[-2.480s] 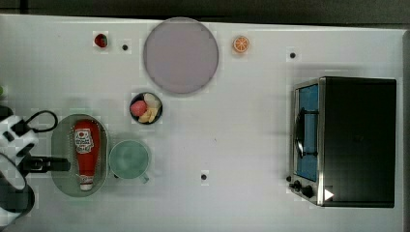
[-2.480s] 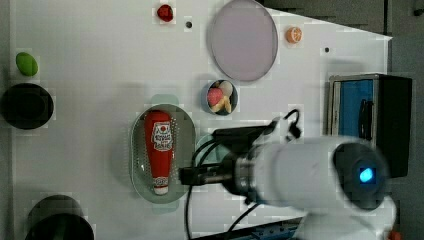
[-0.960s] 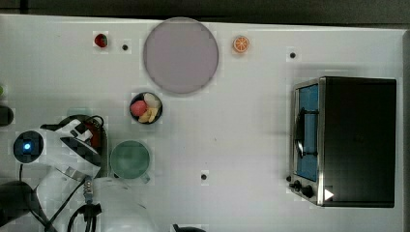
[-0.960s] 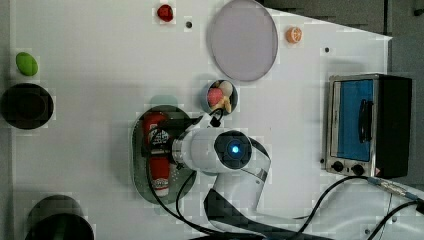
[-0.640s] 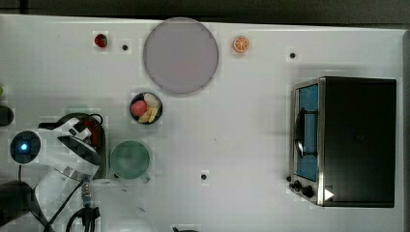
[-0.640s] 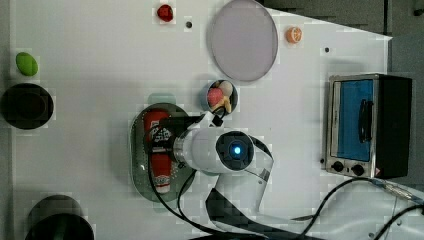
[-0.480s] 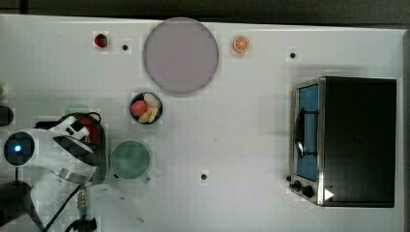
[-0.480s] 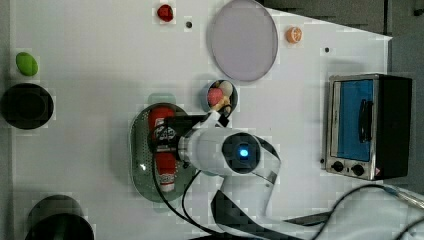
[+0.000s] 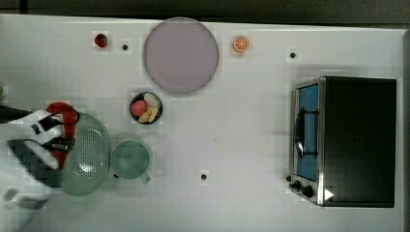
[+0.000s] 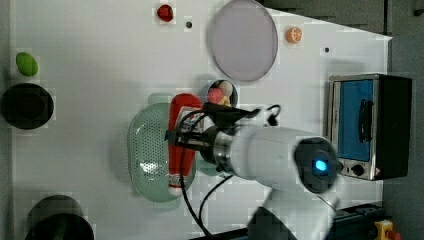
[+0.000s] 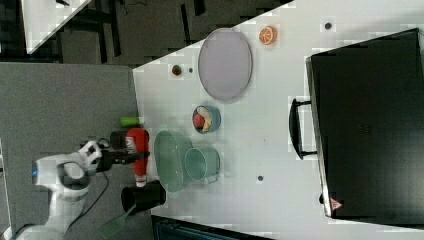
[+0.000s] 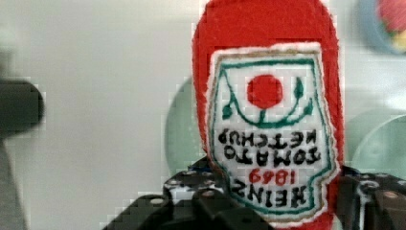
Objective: Pick ketchup from strainer and place it on the table
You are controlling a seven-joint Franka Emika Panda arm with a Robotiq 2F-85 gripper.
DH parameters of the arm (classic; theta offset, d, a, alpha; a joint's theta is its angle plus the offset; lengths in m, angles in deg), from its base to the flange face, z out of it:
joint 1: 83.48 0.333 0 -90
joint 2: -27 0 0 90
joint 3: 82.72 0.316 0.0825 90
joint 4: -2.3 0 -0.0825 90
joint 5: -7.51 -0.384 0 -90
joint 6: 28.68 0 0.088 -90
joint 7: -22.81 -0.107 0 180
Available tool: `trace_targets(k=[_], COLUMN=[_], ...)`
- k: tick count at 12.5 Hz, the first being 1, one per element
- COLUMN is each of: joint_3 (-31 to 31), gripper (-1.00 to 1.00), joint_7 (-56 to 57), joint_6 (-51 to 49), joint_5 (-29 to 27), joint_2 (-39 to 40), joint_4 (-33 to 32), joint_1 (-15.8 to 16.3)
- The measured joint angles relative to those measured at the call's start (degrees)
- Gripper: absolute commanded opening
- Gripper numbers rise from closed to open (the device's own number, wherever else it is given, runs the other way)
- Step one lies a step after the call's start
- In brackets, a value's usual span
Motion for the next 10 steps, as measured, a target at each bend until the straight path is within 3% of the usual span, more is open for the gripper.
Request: trace_targets(k=[3,6,10], joint_3=[1.6,0.3,-5.3], gripper=[0.21,0.21,0.21], joint_7=[2.0,7.1,11.4], joint_6=[-7.0,-9.1,-7.9], joint_5=[-1.1,-0.7,-0.4], joint_2=[-6.4,-7.8,-6.7], joint_4=[2.5,3.4,3.4], joint_1=[-1.8,-3.7,-9.4])
